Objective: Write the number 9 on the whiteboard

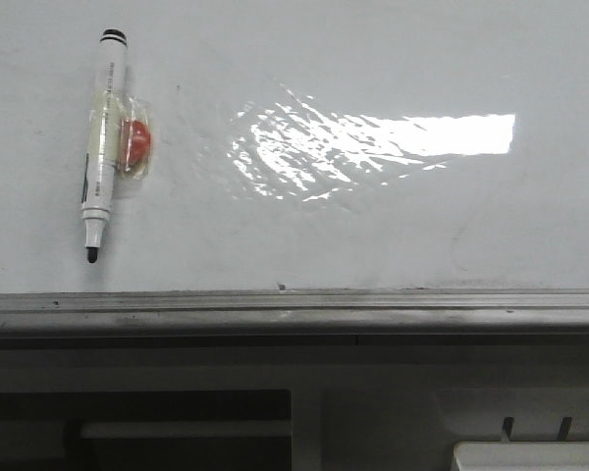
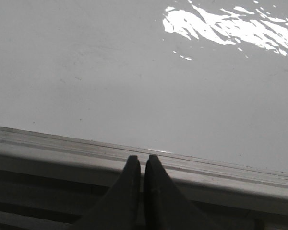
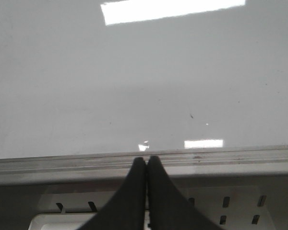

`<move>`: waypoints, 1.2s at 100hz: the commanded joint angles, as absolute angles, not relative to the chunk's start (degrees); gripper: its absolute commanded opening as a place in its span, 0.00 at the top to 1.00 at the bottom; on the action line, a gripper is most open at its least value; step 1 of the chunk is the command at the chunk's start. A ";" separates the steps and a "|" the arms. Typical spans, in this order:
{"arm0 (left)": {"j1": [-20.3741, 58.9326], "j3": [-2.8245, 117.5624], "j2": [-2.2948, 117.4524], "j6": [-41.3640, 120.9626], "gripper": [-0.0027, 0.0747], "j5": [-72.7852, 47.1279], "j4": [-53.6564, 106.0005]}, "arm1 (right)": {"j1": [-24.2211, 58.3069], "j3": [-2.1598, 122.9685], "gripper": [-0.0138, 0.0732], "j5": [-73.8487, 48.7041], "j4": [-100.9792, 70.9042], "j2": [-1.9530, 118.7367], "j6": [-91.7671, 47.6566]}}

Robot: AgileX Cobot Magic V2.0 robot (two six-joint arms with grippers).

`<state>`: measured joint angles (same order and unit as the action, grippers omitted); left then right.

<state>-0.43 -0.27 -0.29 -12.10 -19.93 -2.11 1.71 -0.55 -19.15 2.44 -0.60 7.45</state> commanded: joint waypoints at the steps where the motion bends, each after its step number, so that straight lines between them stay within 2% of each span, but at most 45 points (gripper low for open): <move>1: -0.51 -2.48 -1.82 -12.50 0.99 -18.14 -1.55 | 1.35 -2.09 0.93 -18.01 2.18 -1.52 7.31; 106: -0.51 -2.48 -1.82 -12.50 0.99 -16.95 -4.87 | 1.35 -2.09 0.93 -17.88 2.18 -1.52 7.31; 120: -0.51 -2.59 -1.82 -12.50 0.99 -13.66 -5.83 | 1.35 -2.09 0.93 -15.29 2.18 -1.52 7.31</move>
